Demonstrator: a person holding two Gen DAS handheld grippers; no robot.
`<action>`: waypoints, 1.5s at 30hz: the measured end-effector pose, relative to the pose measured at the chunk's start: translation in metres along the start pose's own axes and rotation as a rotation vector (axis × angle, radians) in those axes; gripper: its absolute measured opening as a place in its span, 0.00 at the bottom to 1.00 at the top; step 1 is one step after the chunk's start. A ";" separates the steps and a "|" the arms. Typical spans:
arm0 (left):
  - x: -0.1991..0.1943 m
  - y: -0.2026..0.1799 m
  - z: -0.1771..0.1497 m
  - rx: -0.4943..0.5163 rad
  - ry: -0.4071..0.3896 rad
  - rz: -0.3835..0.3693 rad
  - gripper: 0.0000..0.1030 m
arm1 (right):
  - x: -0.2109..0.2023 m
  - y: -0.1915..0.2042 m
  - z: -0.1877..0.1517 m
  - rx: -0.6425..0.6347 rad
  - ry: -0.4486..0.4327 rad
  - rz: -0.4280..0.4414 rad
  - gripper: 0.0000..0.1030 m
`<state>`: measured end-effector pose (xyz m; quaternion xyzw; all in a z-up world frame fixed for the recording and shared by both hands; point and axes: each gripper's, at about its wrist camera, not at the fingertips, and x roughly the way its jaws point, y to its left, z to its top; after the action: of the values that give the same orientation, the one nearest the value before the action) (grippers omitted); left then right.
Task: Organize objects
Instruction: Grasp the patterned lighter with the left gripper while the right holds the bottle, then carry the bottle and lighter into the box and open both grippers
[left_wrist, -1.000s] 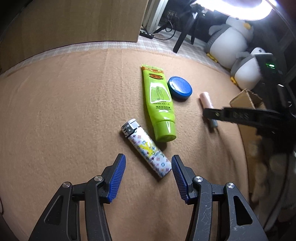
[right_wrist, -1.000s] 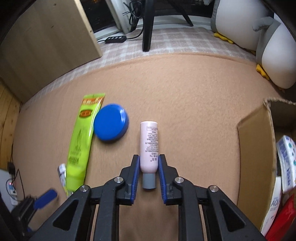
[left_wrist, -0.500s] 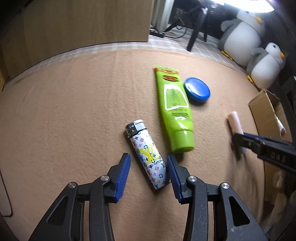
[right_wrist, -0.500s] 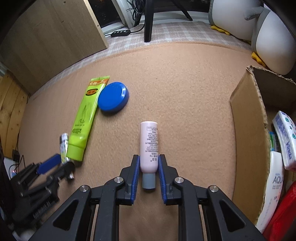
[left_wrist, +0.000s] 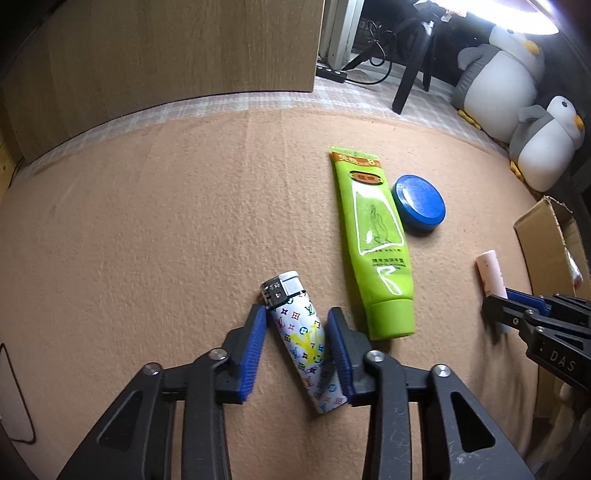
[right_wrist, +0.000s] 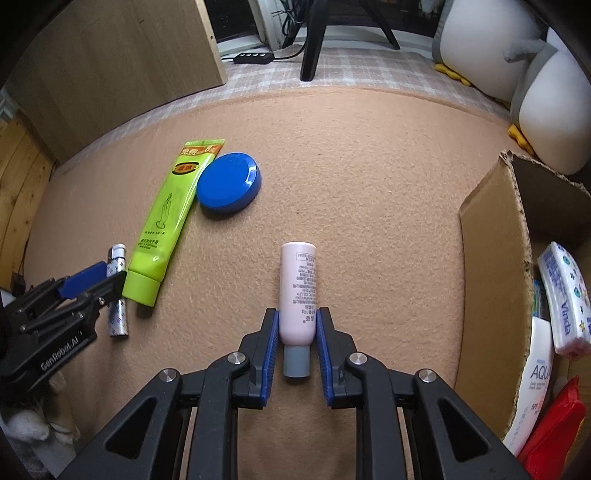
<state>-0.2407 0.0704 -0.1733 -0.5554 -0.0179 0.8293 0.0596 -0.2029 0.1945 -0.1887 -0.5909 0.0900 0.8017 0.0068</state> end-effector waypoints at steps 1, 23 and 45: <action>0.000 0.002 0.000 0.000 -0.001 -0.003 0.30 | 0.000 0.000 0.000 -0.004 0.000 -0.001 0.18; -0.052 0.005 -0.083 -0.080 -0.020 -0.144 0.24 | -0.037 -0.017 -0.053 0.097 -0.068 0.159 0.18; -0.102 -0.188 -0.042 0.186 -0.123 -0.357 0.24 | -0.148 -0.133 -0.099 0.202 -0.265 0.047 0.18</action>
<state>-0.1483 0.2436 -0.0774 -0.4838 -0.0429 0.8359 0.2555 -0.0490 0.3248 -0.0949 -0.4738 0.1823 0.8595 0.0591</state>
